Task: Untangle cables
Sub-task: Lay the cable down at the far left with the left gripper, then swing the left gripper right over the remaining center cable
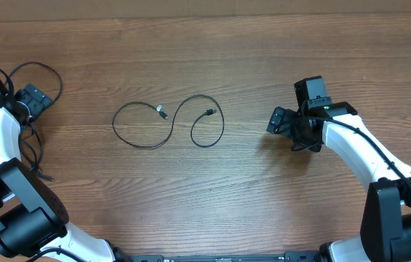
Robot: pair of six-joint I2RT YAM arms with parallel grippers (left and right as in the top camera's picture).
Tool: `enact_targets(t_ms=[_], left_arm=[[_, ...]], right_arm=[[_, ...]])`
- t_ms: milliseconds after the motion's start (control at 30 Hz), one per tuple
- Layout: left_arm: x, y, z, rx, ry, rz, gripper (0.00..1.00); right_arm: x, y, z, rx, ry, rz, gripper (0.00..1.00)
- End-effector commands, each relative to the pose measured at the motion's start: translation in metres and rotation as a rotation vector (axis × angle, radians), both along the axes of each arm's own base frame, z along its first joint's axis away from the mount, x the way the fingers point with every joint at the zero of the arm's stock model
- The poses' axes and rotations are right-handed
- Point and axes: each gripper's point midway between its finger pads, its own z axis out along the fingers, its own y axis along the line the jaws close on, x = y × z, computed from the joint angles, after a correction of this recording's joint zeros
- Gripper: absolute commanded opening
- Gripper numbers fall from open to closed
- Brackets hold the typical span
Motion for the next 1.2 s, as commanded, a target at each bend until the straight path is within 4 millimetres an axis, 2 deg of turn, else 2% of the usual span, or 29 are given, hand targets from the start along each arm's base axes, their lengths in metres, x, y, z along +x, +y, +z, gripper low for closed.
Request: enact_targets(t_ms=[0, 133, 533, 733, 1167], left_arm=[[0.002, -0.015, -0.004, -0.069, -0.002, -0.018, 1.0], [0.004, -0.034, -0.013, -0.11, 0.008, -0.061, 1.0], [0.008, -0.119, -0.034, -0.191, 0.106, -0.241, 0.99], [0.0, -0.169, -0.043, -0.215, 0.188, -0.358, 0.99], [-0.028, -0.276, -0.063, -0.184, 0.327, -0.771, 1.0]], right_arm=[[-0.001, -0.002, -0.003, -0.008, 0.006, -0.009, 1.0], [-0.001, -0.002, -0.003, -0.008, 0.006, -0.009, 1.0], [-0.001, -0.002, -0.003, -0.008, 0.006, -0.01, 1.0], [-0.001, -0.002, -0.003, -0.008, 0.006, -0.01, 1.0], [-0.001, -0.002, -0.003, -0.008, 0.006, -0.009, 1.0]])
